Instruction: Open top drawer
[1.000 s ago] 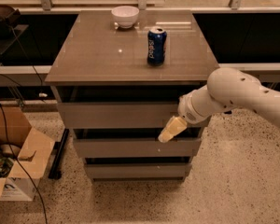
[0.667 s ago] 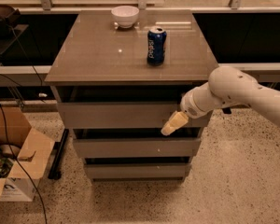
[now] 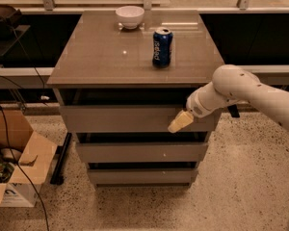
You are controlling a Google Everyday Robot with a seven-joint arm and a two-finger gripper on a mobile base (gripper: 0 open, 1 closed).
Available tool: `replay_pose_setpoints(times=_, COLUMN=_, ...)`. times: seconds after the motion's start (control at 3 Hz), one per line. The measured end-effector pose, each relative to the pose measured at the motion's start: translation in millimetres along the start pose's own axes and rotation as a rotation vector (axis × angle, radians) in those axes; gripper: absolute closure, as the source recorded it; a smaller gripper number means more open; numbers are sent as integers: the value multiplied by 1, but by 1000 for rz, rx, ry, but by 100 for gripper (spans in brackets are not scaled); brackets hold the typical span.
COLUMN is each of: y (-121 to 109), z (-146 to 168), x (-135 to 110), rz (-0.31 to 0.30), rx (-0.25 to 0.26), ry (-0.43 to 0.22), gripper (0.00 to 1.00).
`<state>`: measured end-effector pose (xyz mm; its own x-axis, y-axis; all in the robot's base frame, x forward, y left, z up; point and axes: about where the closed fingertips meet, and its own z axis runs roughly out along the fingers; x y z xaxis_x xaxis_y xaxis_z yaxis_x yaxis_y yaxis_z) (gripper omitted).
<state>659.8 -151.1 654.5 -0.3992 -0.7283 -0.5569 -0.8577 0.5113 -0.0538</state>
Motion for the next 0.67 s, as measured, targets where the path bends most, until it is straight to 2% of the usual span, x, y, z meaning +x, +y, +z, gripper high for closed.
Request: replay_pose_setpoints(times=0.67, y=1, z=-7, x=-3, rz=-5, rx=-3, ry=11, gripper=66)
